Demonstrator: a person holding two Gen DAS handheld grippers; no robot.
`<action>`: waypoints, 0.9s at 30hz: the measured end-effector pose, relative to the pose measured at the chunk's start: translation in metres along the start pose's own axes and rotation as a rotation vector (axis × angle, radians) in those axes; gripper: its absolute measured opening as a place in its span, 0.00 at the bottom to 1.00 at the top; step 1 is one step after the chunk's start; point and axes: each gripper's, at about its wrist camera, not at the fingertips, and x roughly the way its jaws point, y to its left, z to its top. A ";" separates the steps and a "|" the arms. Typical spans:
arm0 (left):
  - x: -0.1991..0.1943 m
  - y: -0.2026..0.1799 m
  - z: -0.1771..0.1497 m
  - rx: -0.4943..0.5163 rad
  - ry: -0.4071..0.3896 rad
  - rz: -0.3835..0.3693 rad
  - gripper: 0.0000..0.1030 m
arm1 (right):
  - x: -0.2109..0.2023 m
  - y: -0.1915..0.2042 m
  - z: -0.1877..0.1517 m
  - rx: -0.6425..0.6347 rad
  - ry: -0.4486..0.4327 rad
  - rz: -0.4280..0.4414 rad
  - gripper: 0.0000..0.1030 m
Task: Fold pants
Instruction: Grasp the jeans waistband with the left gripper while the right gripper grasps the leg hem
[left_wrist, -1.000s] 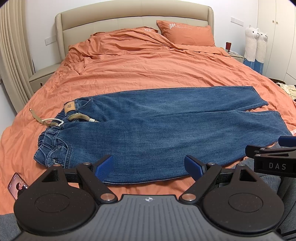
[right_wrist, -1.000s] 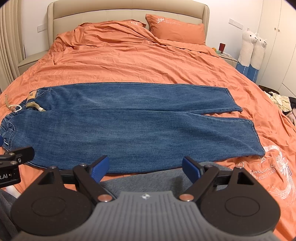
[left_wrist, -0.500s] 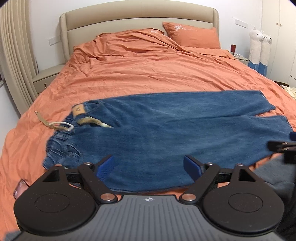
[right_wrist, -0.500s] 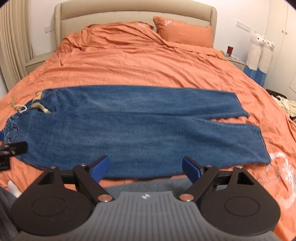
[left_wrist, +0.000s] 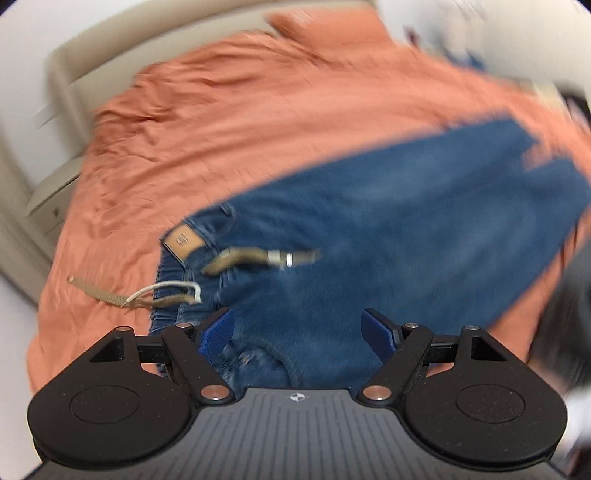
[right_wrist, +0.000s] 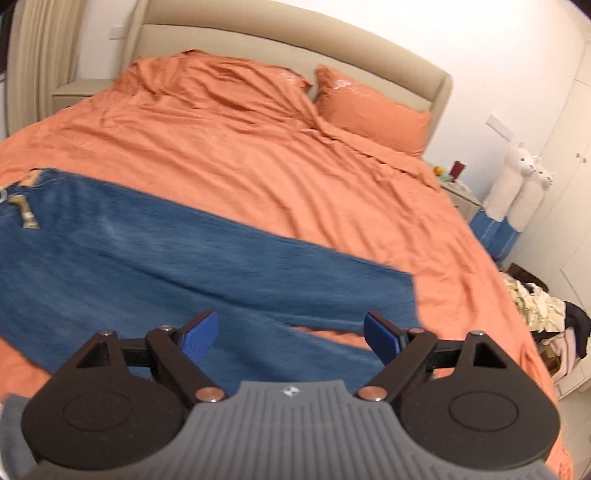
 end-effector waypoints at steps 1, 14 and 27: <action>0.011 -0.005 -0.006 0.050 0.032 -0.003 0.89 | 0.008 -0.014 -0.005 0.011 0.001 -0.003 0.80; 0.083 -0.055 -0.068 0.528 0.405 -0.041 0.76 | 0.088 -0.112 -0.108 0.266 0.203 -0.031 0.56; 0.037 -0.061 -0.052 0.469 0.137 0.283 0.21 | 0.077 -0.077 -0.178 -0.308 0.235 -0.026 0.39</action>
